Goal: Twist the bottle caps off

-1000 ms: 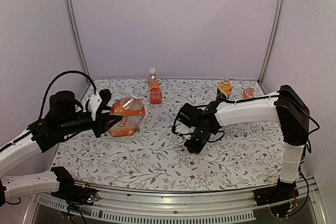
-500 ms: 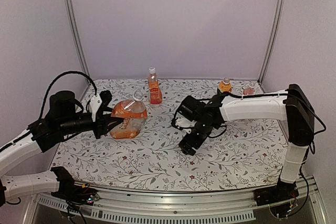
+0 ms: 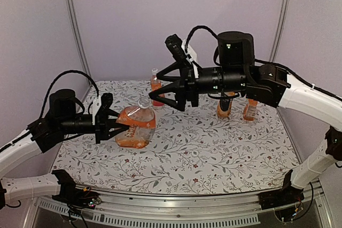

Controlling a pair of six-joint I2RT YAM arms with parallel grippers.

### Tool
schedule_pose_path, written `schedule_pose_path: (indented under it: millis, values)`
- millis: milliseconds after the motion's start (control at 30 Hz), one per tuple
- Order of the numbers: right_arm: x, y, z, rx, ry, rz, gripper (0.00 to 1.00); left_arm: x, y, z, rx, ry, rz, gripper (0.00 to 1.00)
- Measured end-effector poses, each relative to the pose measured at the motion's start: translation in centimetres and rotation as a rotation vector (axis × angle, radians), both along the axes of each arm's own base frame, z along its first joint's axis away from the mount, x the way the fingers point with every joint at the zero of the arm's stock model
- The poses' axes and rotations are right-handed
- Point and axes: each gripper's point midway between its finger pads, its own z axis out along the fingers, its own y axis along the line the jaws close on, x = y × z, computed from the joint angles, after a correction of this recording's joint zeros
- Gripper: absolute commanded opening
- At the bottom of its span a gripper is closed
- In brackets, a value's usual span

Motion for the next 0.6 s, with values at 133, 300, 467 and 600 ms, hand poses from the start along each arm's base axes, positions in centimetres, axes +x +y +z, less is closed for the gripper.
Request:
schedule_pose_path:
  millis: [133, 300, 467, 600]
  values:
    - [0.4, 2.5, 0.3, 0.04, 0.003, 0.034, 0.67, -0.3, -0.2, 0.4, -0.009, 0.001, -0.023, 0.16]
    - [0.6, 4.6, -3.3, -0.017, 0.066, 0.069, 0.52, -0.6, -0.3, 0.5, -0.013, 0.003, -0.038, 0.16]
    - [0.7, 5.2, -4.6, -0.035, 0.105, 0.076, 0.41, -0.7, -0.3, 0.5, -0.013, 0.008, -0.045, 0.16]
    - [0.7, 5.3, -4.7, -0.034, 0.117, 0.077, 0.44, -0.7, -0.3, 0.5, -0.014, 0.011, -0.043, 0.16]
